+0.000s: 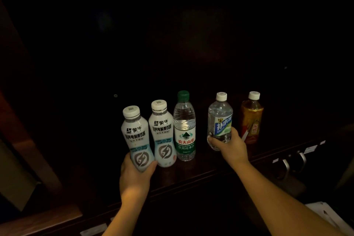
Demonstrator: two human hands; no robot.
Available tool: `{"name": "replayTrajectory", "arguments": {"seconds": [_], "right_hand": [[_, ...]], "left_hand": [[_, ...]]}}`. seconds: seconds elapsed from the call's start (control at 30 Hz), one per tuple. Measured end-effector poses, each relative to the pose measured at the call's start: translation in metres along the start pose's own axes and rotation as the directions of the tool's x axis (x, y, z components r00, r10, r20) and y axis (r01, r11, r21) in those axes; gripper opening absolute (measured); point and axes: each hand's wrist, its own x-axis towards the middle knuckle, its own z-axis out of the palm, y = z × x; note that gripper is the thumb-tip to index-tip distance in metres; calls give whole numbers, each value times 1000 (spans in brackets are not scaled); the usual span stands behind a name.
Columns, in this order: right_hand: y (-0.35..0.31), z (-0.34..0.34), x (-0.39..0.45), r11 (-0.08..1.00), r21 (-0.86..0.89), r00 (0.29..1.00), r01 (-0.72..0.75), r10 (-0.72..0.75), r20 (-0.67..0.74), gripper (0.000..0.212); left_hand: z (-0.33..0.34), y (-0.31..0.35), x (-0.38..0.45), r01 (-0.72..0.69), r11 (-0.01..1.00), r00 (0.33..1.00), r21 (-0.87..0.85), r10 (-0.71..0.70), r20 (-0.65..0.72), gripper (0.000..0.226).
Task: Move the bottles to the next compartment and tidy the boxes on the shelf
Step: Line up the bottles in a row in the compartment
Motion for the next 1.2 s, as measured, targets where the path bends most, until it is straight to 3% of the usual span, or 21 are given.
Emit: {"name": "replayTrajectory", "arguments": {"seconds": [0.13,0.47,0.73,0.77,0.83,0.9,0.97,1.07,1.13,1.2], "right_hand": [[-3,8,-7,1000,-21,1000,2,-2,-2,75],[-9,19,-14,998,61,978,-31,18,207,85],[-8,14,-15,997,75,970,-10,-9,244,87],[-8,9,-15,997,80,979,-5,-11,206,86],[-3,-11,-10,997,77,1000,13,-12,-11,74],[7,-41,-1,996,85,968,22,0,-252,60],[20,-70,14,999,37,937,-23,34,-347,64],[39,-91,35,993,-39,978,-110,101,-185,91],[43,-88,41,992,-2,992,-127,127,-14,72],[45,-84,41,995,-35,995,-95,95,15,46]], "left_hand": [[0,-1,0,-5,1000,1000,11,4,10,70],[1,-5,1,0,999,1000,34,0,3,71],[4,-9,4,-13,999,1000,46,13,-2,71],[5,-10,5,-12,999,1000,38,12,-4,70],[6,-11,7,2,1000,1000,24,-2,0,67],[6,-14,9,15,1000,1000,10,-15,-2,66],[6,-14,10,16,1000,1000,2,-15,-16,65],[6,-15,9,14,1000,1000,-5,-14,-20,60],[6,-16,10,15,1000,1000,-8,-15,-23,59],[5,-16,10,5,1000,1000,-8,-5,-25,58]]}}
